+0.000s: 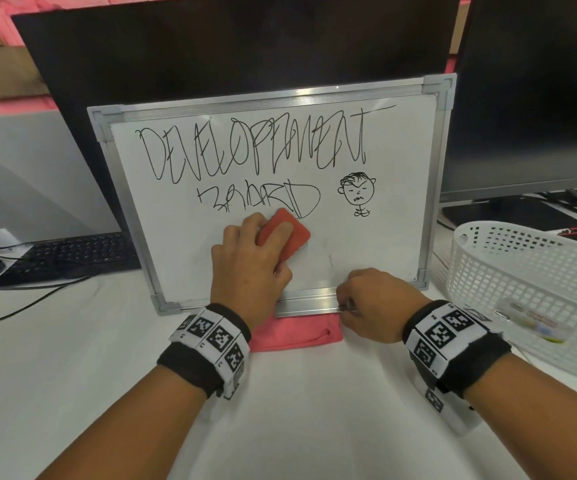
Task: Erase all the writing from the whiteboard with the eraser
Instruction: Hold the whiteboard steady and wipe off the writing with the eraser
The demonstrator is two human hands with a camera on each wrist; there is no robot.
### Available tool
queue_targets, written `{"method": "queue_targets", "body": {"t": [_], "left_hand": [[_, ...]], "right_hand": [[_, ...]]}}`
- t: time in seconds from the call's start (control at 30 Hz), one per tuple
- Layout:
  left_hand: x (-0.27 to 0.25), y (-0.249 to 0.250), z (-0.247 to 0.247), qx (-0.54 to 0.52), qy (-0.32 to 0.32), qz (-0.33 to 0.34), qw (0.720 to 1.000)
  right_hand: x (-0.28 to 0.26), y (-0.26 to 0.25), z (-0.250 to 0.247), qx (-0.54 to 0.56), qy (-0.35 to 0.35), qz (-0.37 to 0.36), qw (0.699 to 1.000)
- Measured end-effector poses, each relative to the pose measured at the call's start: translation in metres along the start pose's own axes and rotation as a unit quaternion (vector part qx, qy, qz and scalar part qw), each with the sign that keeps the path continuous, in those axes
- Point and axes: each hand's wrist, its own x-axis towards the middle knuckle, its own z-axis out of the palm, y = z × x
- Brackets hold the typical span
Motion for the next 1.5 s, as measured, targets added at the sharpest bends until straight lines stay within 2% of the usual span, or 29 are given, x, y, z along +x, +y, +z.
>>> {"method": "queue_targets", "body": {"t": [0.1, 0.23, 0.3, 0.43, 0.57, 0.63, 0.8, 1.0, 1.17, 1.37, 1.5], "left_hand": [[-0.002, 0.004, 0.003, 0.030, -0.030, 0.047, 0.998], [0.002, 0.000, 0.001, 0.002, 0.002, -0.003, 1.000], [0.003, 0.003, 0.001, 0.000, 0.003, -0.007, 1.000], [-0.001, 0.009, 0.003, 0.029, -0.032, 0.047, 0.998], [0.005, 0.007, 0.002, -0.021, 0.004, -0.024, 0.999], [0.007, 0.010, 0.003, -0.034, 0.016, -0.039, 0.999], [0.003, 0.013, 0.007, -0.014, -0.016, 0.027, 0.999], [0.007, 0.009, 0.005, -0.025, 0.005, -0.011, 1.000], [0.007, 0.015, 0.006, 0.016, -0.029, 0.058, 0.998], [0.011, 0.017, 0.004, -0.015, 0.002, 0.006, 1.000], [0.007, 0.026, 0.008, 0.011, -0.049, 0.062, 0.997]], "right_hand": [[0.000, 0.000, 0.000, -0.003, 0.000, -0.001, 1.000], [-0.001, 0.000, -0.001, -0.003, 0.000, -0.003, 1.000], [0.000, 0.000, -0.001, -0.003, 0.000, -0.004, 1.000], [-0.001, 0.000, -0.001, -0.003, 0.000, -0.005, 1.000], [-0.002, -0.001, -0.003, 0.002, -0.001, -0.005, 1.000], [-0.001, -0.001, -0.002, 0.004, 0.000, -0.004, 1.000], [-0.001, 0.000, -0.002, 0.002, -0.003, -0.002, 1.000], [-0.001, 0.000, -0.002, 0.003, -0.007, 0.000, 1.000], [-0.002, -0.001, -0.003, 0.005, -0.010, 0.003, 1.000], [0.000, 0.001, -0.003, 0.005, -0.005, 0.003, 1.000], [-0.001, 0.001, -0.003, 0.001, -0.008, 0.004, 1.000]]}}
